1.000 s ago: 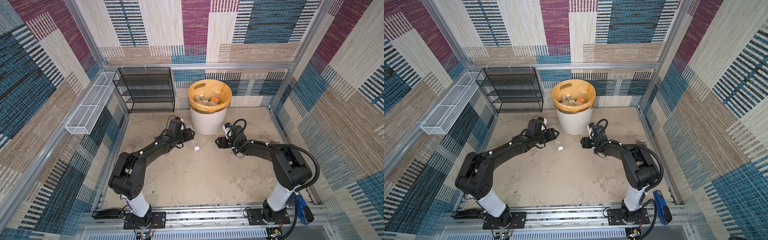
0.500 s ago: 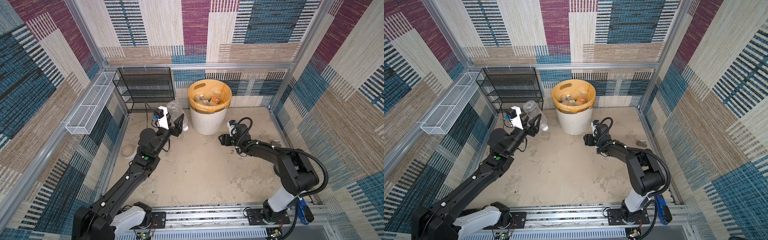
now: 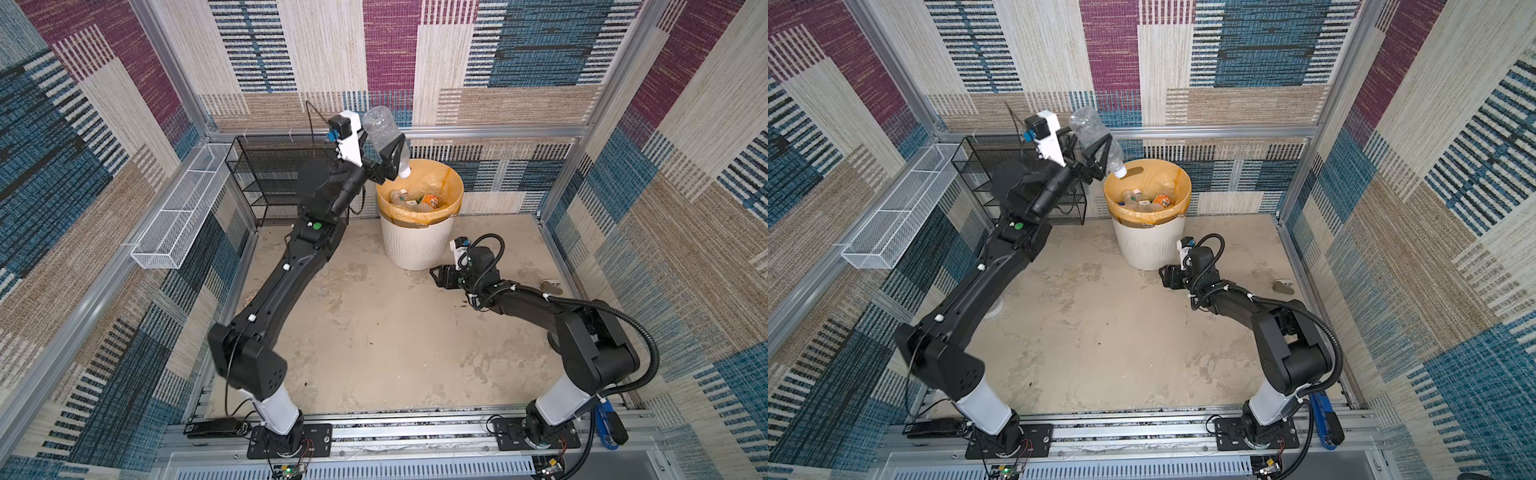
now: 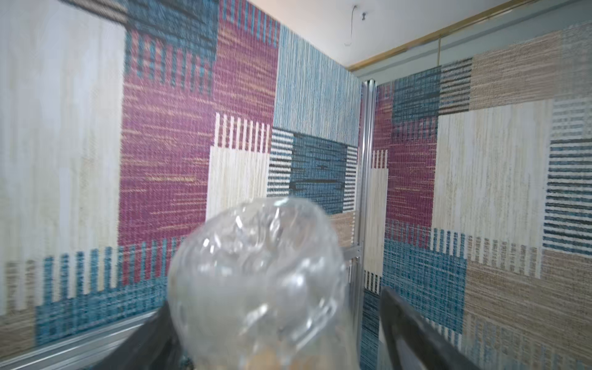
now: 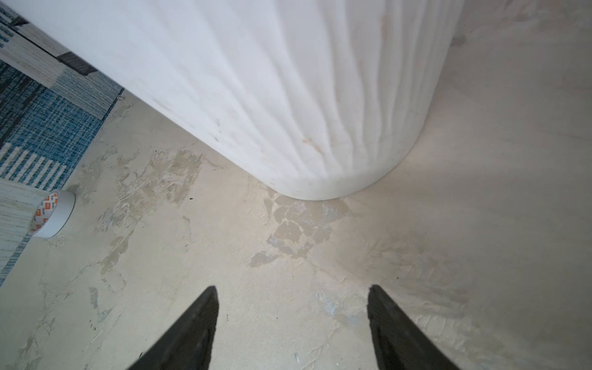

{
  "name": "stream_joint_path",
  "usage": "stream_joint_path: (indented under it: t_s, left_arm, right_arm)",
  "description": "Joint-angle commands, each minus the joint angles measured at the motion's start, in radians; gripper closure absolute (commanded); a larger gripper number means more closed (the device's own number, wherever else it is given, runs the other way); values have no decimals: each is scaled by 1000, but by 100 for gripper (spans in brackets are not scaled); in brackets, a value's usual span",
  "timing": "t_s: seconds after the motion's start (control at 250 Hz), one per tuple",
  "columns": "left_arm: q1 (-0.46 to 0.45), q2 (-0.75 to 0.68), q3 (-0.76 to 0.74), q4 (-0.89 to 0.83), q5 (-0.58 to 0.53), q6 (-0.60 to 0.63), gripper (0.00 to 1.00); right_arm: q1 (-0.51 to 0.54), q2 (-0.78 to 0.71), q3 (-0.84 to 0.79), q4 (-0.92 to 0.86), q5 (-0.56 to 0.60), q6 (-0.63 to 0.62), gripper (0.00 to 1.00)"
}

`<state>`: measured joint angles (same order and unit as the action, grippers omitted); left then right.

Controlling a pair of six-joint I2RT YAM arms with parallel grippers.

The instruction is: Throw the plastic bottles in the bin

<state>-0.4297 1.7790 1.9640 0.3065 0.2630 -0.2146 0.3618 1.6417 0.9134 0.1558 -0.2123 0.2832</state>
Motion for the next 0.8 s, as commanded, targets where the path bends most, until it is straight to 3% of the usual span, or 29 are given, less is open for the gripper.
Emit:
stream_joint_path:
  t_s: [0.0, 0.244, 0.516, 0.796]
  left_arm:
    - [5, 75, 136, -304, 76, -86, 1]
    - [59, -39, 3, -324, 34, -65, 1]
    - [179, -290, -405, -279, -56, -26, 1]
    - [366, -476, -877, -218, -198, -100, 3]
  right_arm:
    - [8, -38, -30, 33, 26, 7, 26]
    - [8, -46, -55, 27, 38, -1, 25]
    - [-1, -19, -10, 34, 71, -18, 24]
    - [-68, -44, -21, 47, 75, -16, 24]
